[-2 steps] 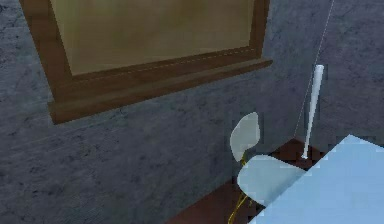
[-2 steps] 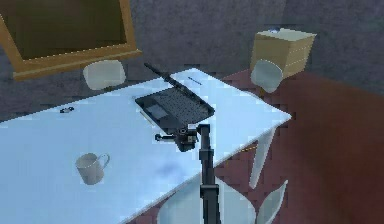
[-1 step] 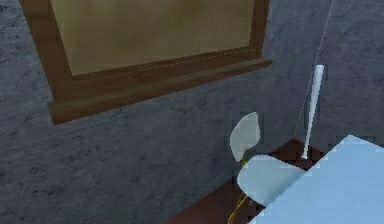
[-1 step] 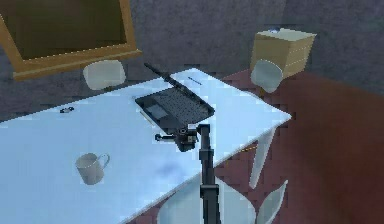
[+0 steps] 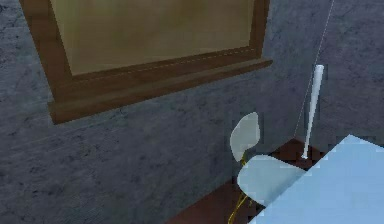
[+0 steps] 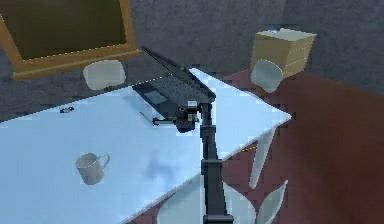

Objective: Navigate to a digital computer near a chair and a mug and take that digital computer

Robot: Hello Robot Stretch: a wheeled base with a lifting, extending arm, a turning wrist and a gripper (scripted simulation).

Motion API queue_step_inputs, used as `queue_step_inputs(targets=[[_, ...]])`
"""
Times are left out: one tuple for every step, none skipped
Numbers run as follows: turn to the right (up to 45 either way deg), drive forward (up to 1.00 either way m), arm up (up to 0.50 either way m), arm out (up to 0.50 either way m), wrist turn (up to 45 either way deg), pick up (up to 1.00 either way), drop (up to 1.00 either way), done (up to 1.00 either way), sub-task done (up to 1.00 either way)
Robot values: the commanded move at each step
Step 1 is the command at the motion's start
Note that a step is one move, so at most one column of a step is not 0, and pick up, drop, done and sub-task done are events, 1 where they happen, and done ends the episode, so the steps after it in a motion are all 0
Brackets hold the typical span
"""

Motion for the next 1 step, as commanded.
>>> queue_step_inputs(targets=[[0.0,0.00,0.00,0.00,0.0,0.00,0.00,1.00,0.00]])
